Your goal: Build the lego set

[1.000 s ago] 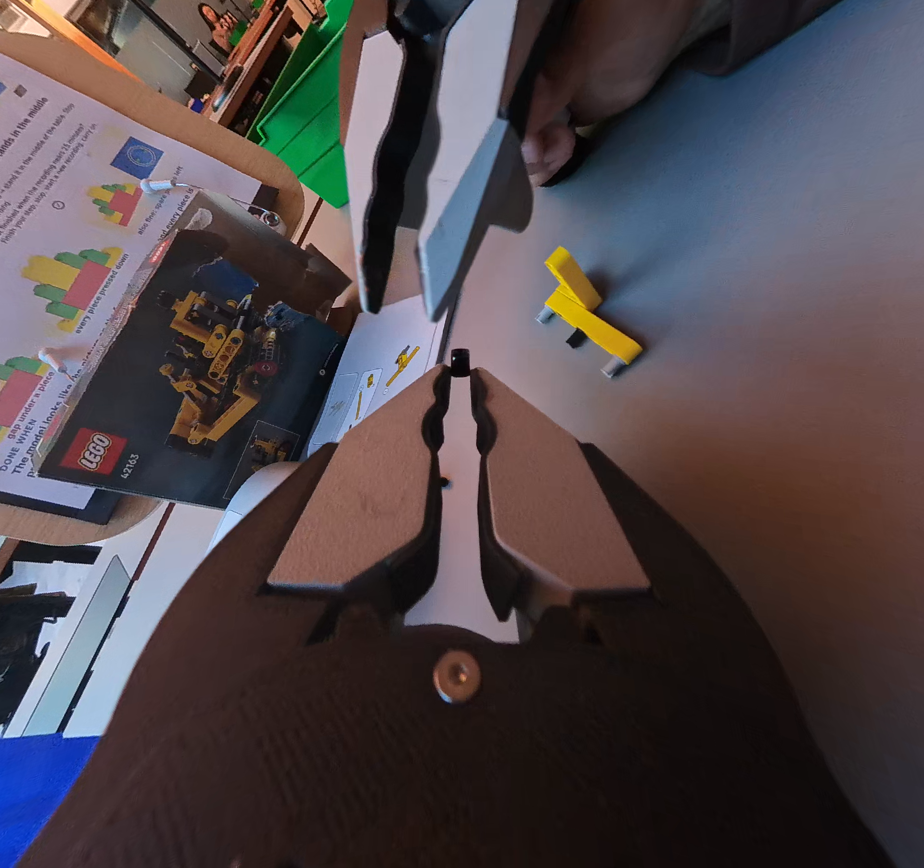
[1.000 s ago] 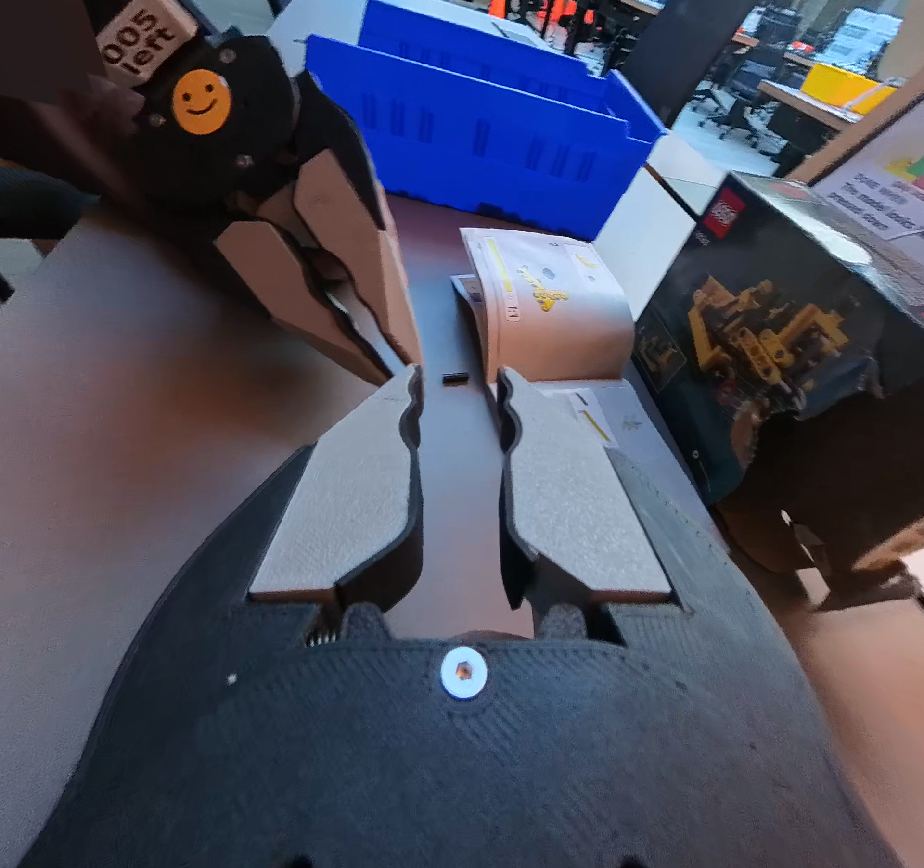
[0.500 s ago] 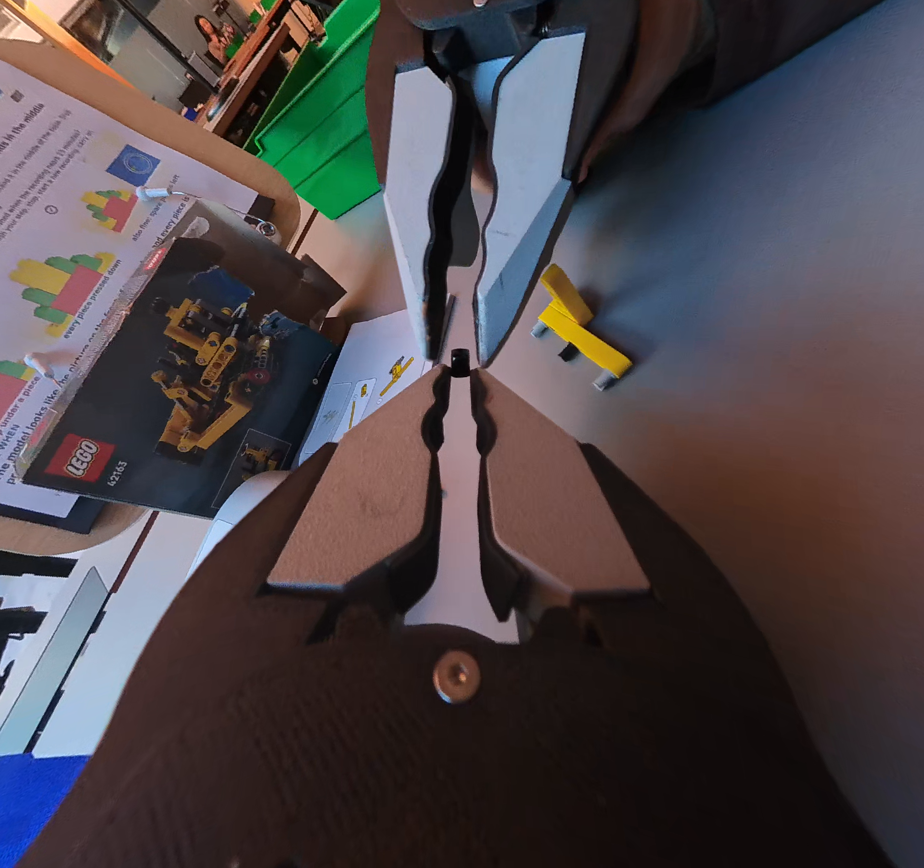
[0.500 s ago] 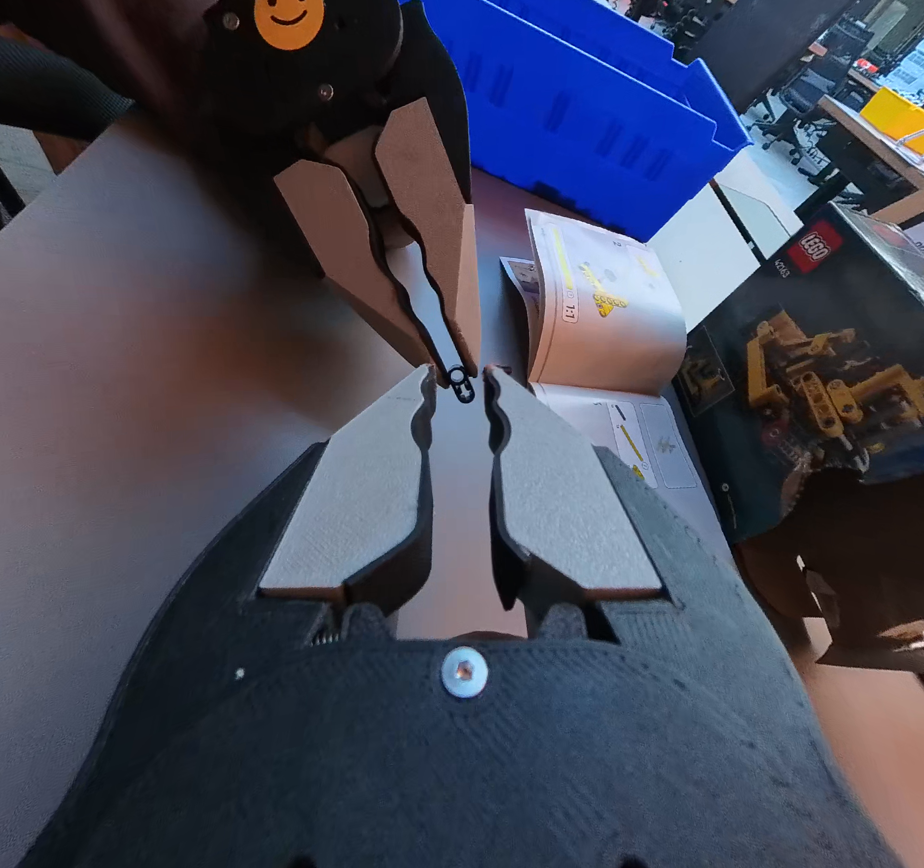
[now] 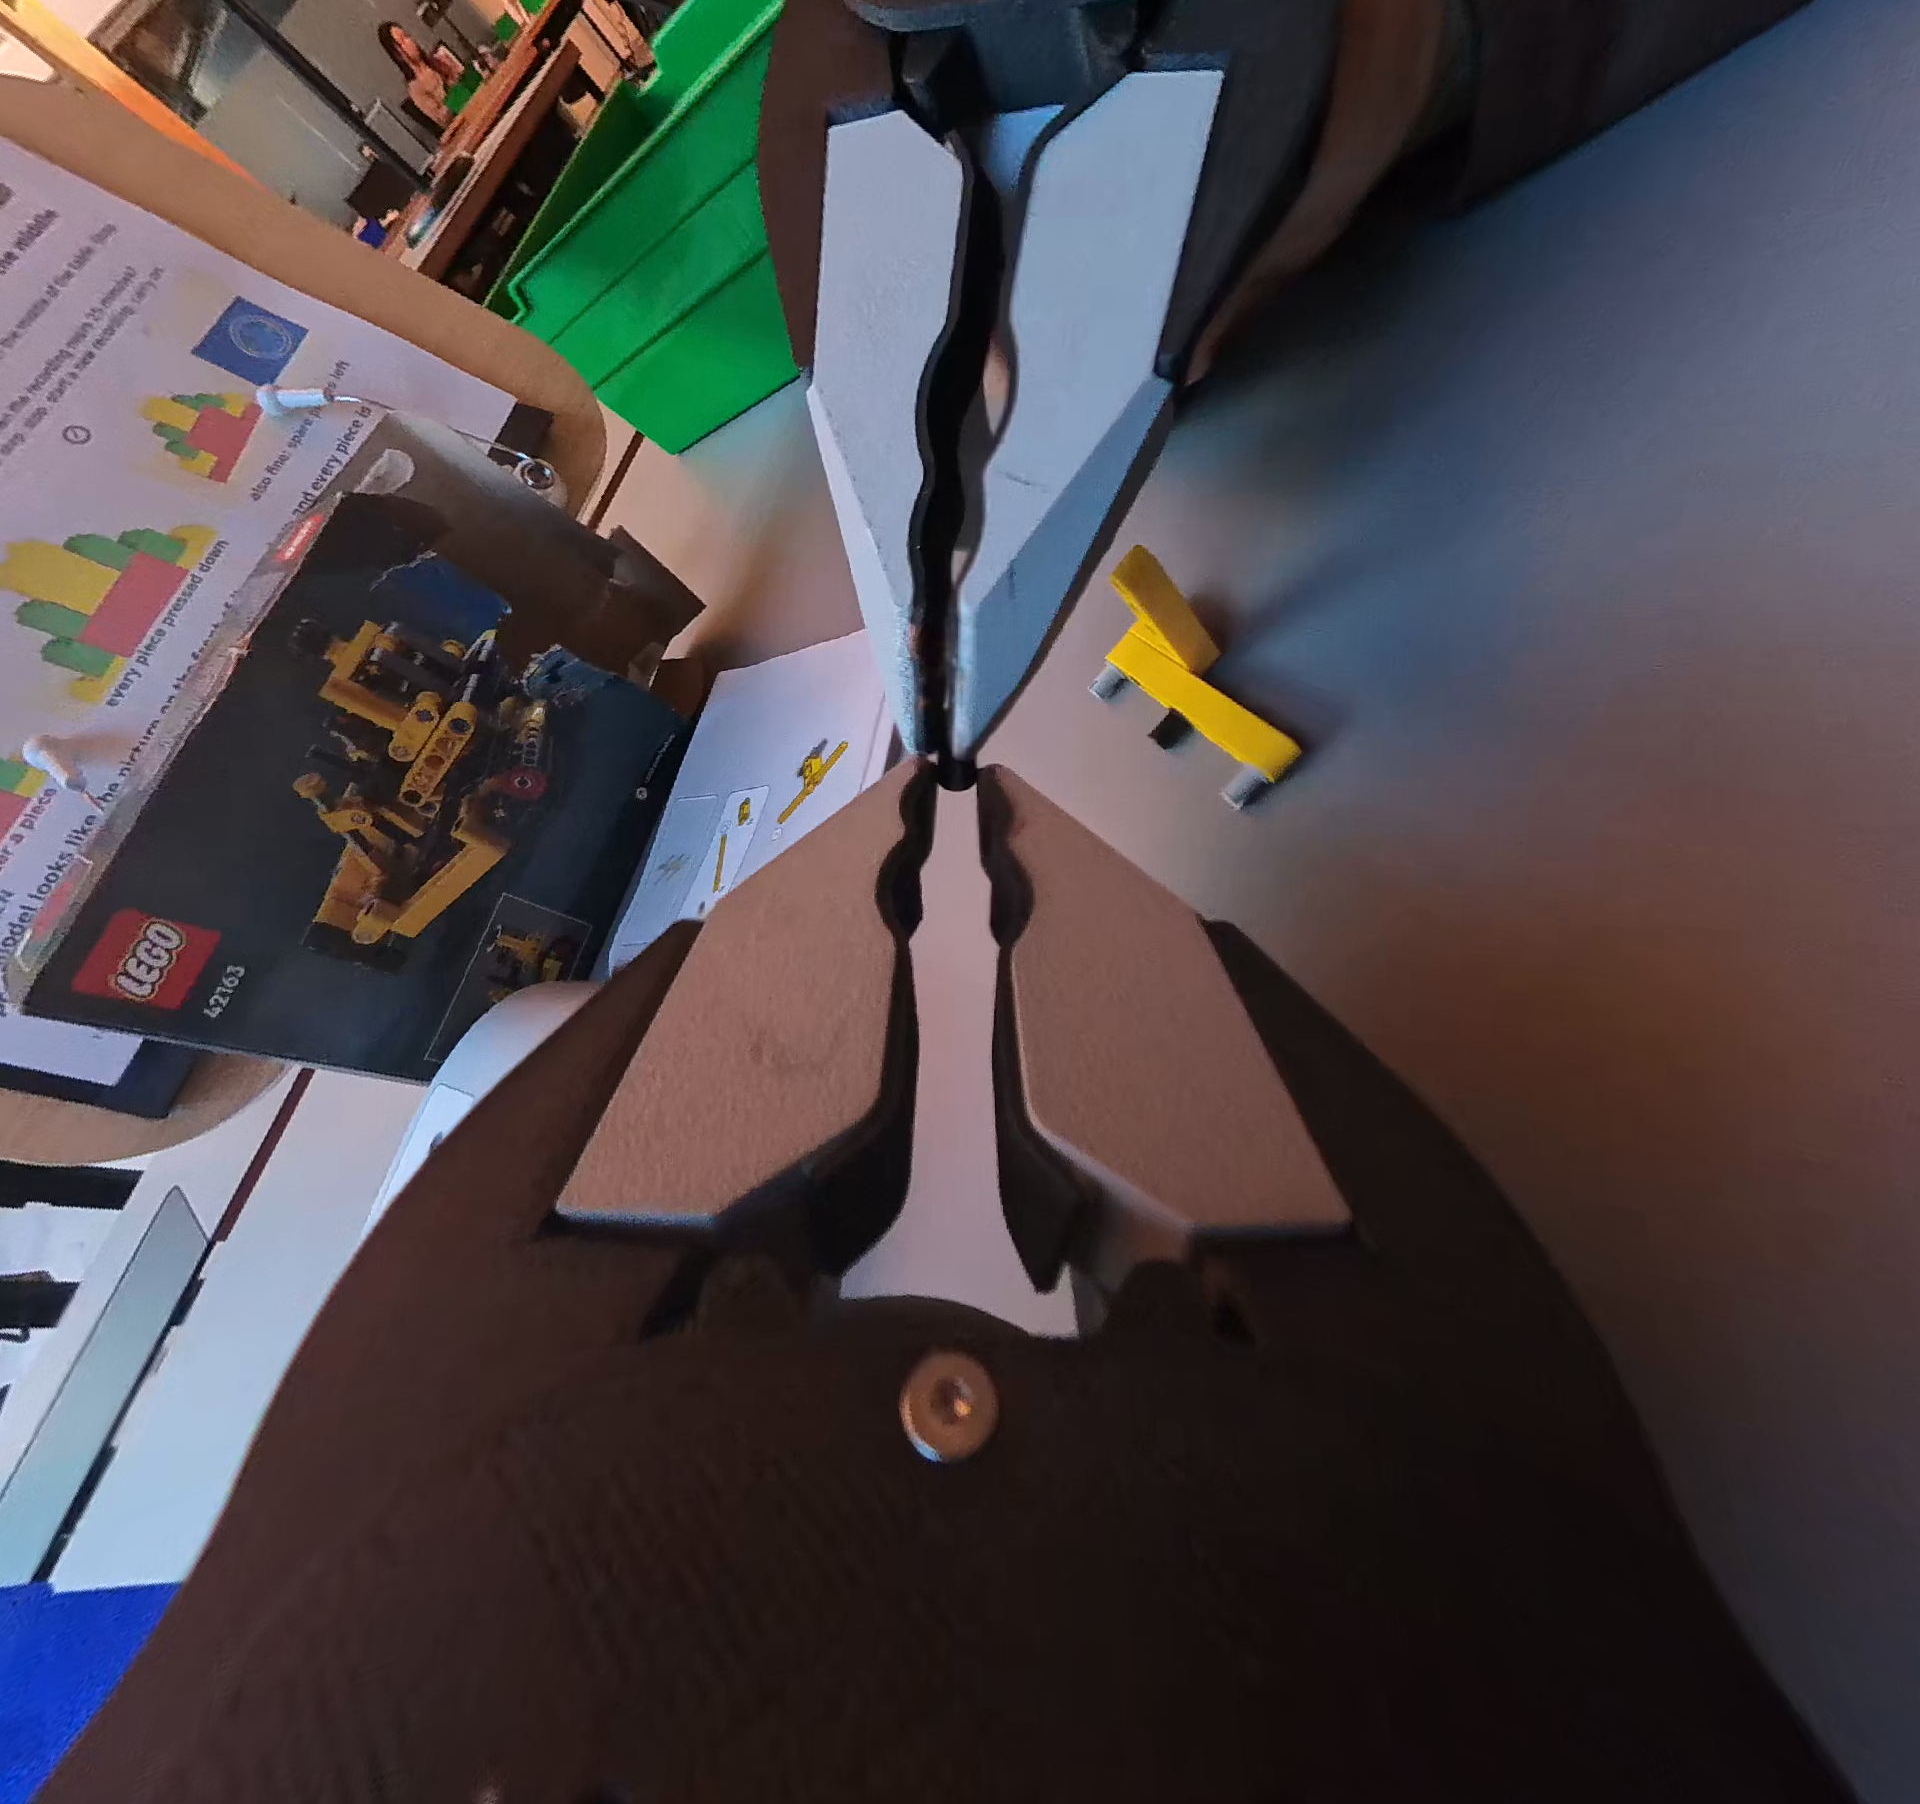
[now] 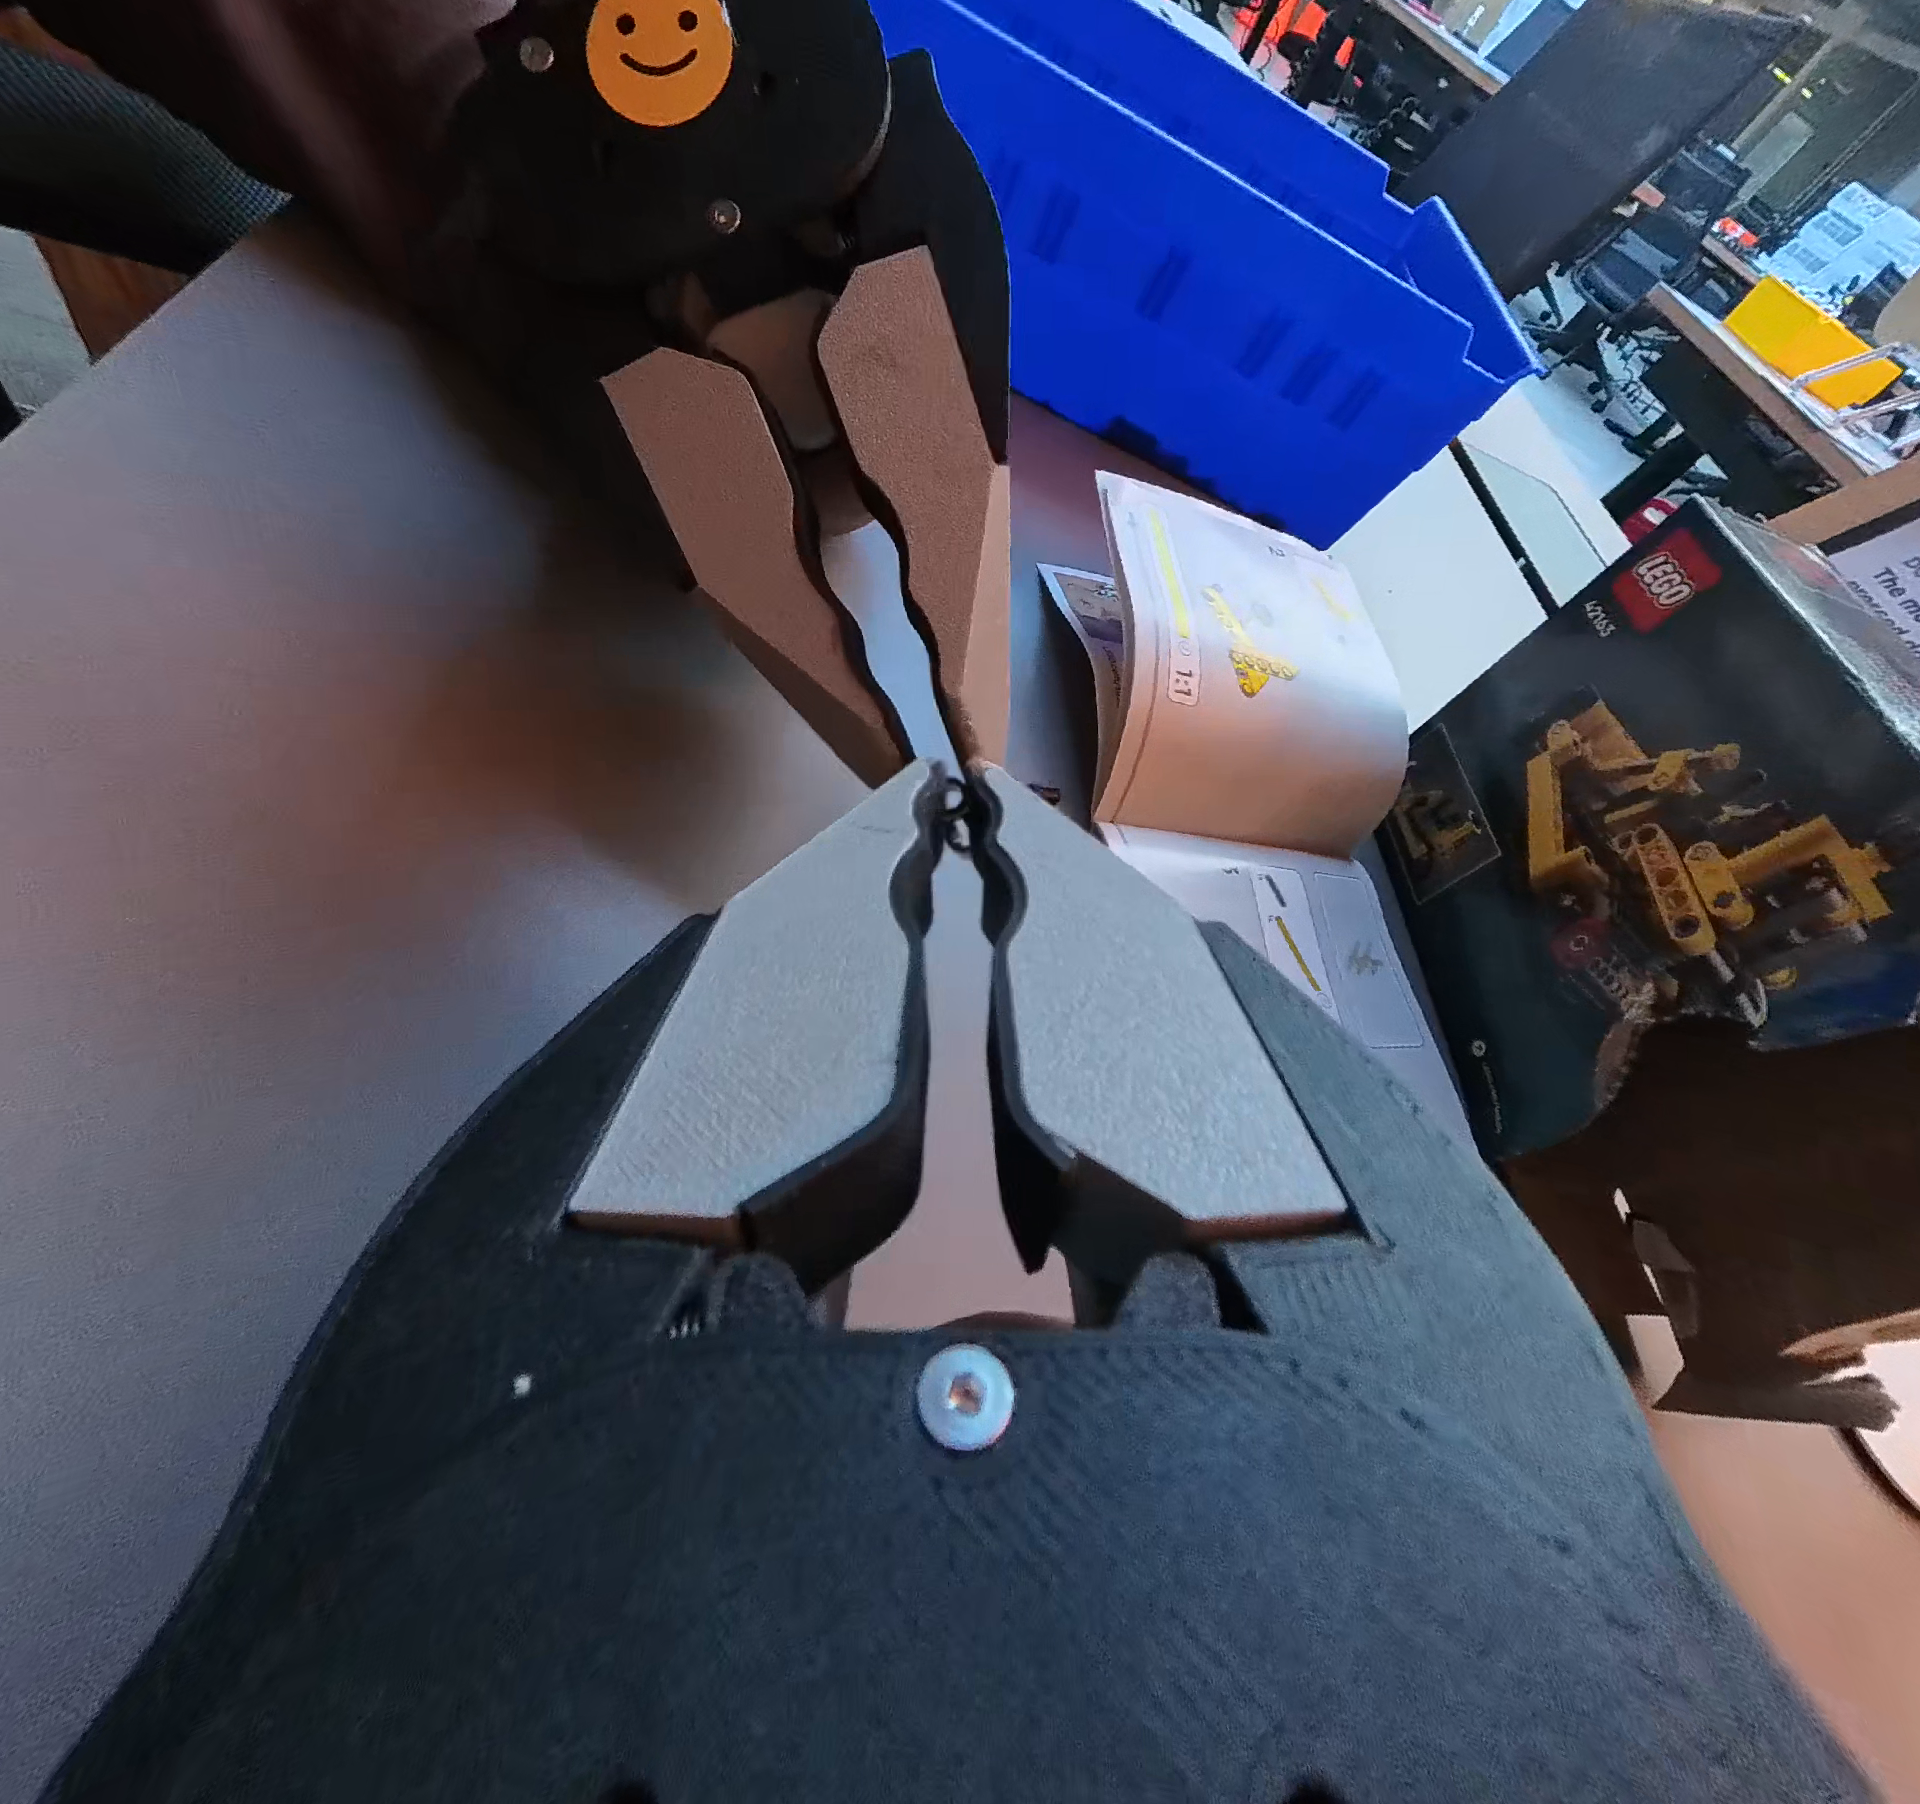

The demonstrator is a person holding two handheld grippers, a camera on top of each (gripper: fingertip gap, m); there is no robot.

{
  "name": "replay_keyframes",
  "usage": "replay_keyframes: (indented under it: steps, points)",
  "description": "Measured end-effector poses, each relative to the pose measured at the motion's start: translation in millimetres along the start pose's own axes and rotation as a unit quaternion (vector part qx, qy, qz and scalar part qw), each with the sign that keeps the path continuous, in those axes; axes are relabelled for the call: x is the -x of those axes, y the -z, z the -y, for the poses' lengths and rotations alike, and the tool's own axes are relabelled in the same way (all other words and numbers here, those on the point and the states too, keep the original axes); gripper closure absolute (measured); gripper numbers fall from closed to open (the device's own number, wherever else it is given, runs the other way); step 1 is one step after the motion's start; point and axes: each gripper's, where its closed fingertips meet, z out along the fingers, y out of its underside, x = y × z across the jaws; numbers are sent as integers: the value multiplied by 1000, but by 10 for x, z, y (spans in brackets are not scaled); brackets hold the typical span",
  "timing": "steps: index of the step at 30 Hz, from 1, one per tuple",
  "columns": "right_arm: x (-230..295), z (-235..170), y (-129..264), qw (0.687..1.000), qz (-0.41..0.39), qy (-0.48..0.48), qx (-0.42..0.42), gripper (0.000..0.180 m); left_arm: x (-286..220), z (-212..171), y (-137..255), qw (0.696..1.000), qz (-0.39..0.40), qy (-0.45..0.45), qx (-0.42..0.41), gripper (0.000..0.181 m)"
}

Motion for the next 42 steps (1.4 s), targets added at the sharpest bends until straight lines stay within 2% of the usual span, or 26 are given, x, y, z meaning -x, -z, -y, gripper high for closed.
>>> replay_keyframes:
  steps: [13,28,42]
  points:
    - [-73,-15,18,1000,-16,-5,0,179,46,12,10,1000,9,21,-1,176]
    - [-45,-35,31,1000,-3,-10,5,169,69,63,56,999,0,48,-21,176]
    - [-27,-32,37,1000,-2,-1,6,174,29,44,46,999,-11,37,-18,176]
